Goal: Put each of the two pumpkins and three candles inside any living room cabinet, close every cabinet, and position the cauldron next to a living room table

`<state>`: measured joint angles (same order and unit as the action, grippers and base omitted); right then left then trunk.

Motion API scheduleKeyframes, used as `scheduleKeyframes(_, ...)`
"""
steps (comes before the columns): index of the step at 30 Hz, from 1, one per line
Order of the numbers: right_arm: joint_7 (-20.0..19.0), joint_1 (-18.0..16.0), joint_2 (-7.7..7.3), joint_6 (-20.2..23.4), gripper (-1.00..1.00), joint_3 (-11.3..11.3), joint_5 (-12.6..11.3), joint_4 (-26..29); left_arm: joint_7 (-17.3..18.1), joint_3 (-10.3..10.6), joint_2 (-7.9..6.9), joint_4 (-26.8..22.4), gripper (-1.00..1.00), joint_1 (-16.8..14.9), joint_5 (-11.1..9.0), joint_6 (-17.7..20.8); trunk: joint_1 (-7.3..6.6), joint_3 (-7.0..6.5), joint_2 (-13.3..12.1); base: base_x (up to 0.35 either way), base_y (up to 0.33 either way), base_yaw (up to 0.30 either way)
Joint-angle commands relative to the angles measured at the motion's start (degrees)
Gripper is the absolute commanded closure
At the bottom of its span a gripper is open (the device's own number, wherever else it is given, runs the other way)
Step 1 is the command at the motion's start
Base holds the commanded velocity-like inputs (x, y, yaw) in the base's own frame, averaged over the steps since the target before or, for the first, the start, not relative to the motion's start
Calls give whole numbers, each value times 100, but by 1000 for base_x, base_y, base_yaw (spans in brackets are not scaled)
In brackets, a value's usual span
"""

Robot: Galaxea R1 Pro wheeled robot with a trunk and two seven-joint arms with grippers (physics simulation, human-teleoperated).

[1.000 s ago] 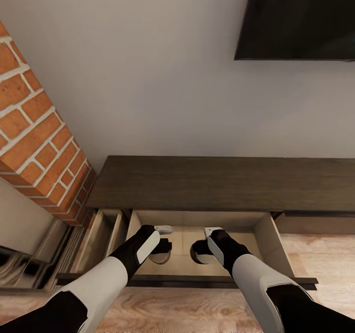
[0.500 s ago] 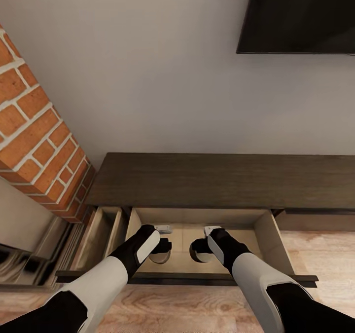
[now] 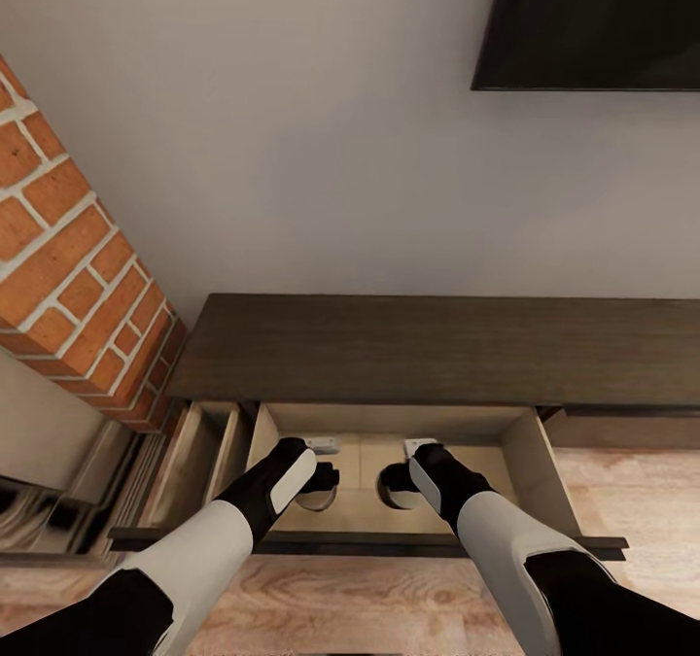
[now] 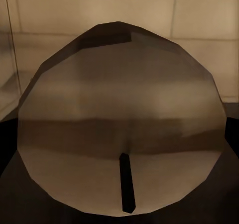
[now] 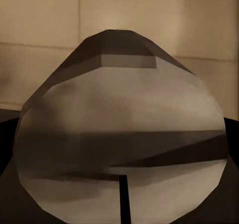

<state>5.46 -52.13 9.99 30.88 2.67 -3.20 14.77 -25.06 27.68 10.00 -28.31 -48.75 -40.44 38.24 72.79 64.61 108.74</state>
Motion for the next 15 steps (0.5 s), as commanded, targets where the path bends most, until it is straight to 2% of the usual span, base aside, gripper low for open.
scheduleKeyframes(1,70,-3,0,11,100,-3,-9,0,0,0,0,-3,100,-1,1,-4,0,10,0,0,0,0)
scheduleKeyframes(15,409,-23,0,55,100,5,-10,0,-3,5,0,-8,100,-3,12,-70,0,140,0,0,0,0)
